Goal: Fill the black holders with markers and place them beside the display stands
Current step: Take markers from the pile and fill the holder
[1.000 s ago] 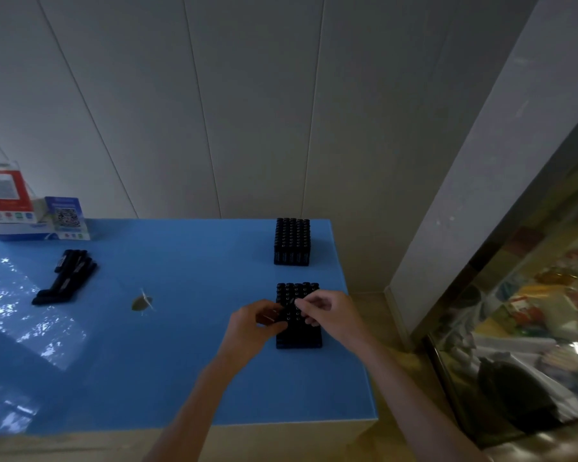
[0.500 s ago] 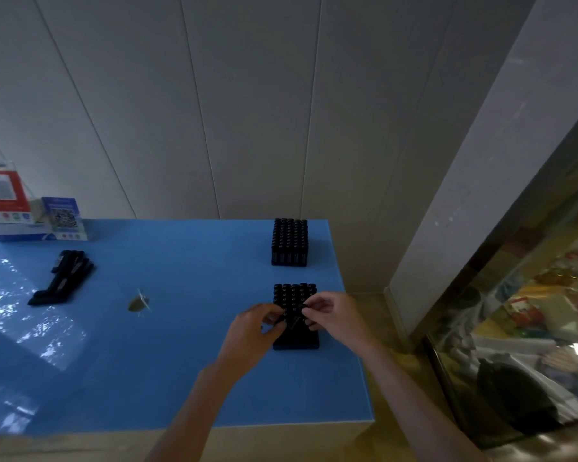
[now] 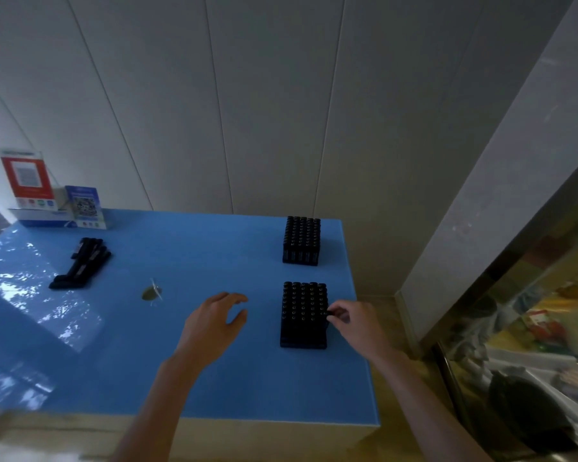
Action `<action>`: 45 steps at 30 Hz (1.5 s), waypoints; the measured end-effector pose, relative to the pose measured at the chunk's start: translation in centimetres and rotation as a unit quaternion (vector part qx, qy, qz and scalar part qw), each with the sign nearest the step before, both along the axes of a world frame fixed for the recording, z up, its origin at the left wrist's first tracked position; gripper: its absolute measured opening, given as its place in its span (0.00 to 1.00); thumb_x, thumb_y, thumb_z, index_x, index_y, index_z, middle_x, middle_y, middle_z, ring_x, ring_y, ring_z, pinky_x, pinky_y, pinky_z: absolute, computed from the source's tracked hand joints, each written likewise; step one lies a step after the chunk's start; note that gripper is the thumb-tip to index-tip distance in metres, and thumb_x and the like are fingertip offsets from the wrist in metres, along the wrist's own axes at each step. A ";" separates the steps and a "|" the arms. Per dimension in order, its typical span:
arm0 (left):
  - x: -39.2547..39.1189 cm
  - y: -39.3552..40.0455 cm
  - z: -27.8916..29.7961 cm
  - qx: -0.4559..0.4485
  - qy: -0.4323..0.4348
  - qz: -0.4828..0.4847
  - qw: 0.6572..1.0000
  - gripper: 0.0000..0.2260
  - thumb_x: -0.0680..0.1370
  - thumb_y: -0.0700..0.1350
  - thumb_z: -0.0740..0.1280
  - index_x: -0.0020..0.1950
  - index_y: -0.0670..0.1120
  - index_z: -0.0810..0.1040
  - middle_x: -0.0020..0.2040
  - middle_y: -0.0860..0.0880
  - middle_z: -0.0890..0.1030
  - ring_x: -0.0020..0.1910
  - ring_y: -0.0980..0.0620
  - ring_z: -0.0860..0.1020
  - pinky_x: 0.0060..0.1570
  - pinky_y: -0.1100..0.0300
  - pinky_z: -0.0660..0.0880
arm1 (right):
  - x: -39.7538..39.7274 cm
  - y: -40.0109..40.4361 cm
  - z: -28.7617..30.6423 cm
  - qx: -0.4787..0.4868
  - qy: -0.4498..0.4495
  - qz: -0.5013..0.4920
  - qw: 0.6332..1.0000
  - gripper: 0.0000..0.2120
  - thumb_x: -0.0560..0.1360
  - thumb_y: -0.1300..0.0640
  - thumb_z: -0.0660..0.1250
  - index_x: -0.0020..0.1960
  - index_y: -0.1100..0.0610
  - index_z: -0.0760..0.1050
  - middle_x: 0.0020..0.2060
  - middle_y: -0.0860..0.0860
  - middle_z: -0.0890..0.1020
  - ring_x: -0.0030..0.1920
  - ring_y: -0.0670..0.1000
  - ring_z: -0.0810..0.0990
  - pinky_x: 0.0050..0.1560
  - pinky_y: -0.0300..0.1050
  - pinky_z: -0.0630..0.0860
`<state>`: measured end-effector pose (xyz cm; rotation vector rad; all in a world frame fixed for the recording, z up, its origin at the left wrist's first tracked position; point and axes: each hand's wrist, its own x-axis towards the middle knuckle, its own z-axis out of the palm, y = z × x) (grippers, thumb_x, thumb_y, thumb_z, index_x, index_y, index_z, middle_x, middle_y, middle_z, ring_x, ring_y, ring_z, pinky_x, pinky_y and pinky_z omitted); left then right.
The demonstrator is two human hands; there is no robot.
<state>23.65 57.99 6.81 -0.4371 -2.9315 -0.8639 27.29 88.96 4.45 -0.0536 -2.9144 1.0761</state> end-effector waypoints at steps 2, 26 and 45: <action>0.1 -0.5 0.0 0.000 -0.005 0.014 1.000 0.11 0.80 0.53 0.66 0.62 0.57 0.79 0.57 0.60 0.79 0.55 0.58 0.79 0.47 0.62 0.73 | -0.1 -0.1 -0.4 0.001 -0.005 0.003 1.000 0.05 0.76 0.58 0.72 0.52 0.54 0.83 0.44 0.45 0.84 0.43 0.38 0.80 0.43 0.25 0.73; 2.6 0.0 4.0 -0.019 -0.016 0.084 0.996 0.11 0.79 0.52 0.67 0.61 0.57 0.79 0.57 0.58 0.80 0.54 0.56 0.80 0.49 0.58 0.76 | -0.2 -2.0 3.2 0.083 0.043 0.052 0.994 0.07 0.80 0.48 0.65 0.52 0.49 0.79 0.45 0.42 0.81 0.44 0.41 0.79 0.47 0.42 0.79; 8.9 -15.1 6.6 -0.025 -0.002 0.235 0.972 0.12 0.78 0.52 0.67 0.61 0.58 0.79 0.58 0.57 0.81 0.58 0.51 0.80 0.53 0.52 0.77 | -1.5 -19.6 6.7 0.084 0.099 0.206 0.970 0.13 0.81 0.47 0.61 0.62 0.50 0.76 0.58 0.45 0.79 0.58 0.48 0.77 0.56 0.43 0.74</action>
